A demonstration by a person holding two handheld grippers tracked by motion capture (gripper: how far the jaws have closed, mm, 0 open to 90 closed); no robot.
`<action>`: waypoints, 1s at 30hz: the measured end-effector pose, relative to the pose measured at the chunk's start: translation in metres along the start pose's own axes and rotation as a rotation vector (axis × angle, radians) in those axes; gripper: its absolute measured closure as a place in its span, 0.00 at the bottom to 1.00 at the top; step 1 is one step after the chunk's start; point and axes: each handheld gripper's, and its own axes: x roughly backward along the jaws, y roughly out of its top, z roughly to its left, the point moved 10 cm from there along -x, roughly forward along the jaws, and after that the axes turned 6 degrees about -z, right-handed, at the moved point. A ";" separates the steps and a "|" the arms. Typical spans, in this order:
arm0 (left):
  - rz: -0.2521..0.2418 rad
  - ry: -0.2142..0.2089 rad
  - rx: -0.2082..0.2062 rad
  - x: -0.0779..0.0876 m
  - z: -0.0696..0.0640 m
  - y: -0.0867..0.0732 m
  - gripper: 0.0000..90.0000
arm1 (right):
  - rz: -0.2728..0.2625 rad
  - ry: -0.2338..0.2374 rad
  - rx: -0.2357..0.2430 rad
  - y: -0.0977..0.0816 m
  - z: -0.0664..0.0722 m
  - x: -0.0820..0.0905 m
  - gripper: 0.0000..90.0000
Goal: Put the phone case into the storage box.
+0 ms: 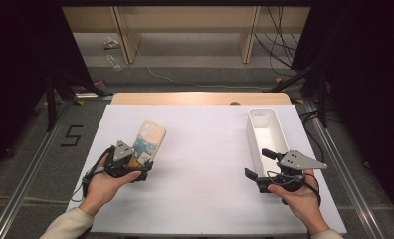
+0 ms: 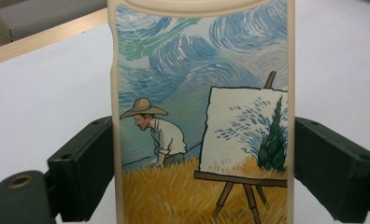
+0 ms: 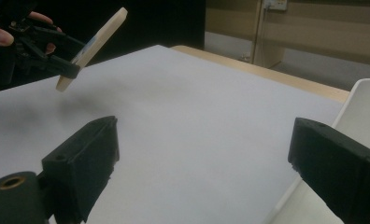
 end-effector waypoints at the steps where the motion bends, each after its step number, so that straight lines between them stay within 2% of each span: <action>1: -0.004 -0.001 -0.005 0.000 -0.001 0.001 0.13 | -0.001 0.001 0.000 0.001 0.000 0.000 0.11; 22: -0.056 -0.028 -0.030 -0.001 -0.013 0.012 0.13 | -0.027 0.014 -0.005 0.012 0.007 -0.008 0.11; 30: -0.061 -0.032 -0.034 -0.001 -0.017 0.014 0.13 | -0.041 0.017 -0.001 0.018 0.009 -0.014 0.11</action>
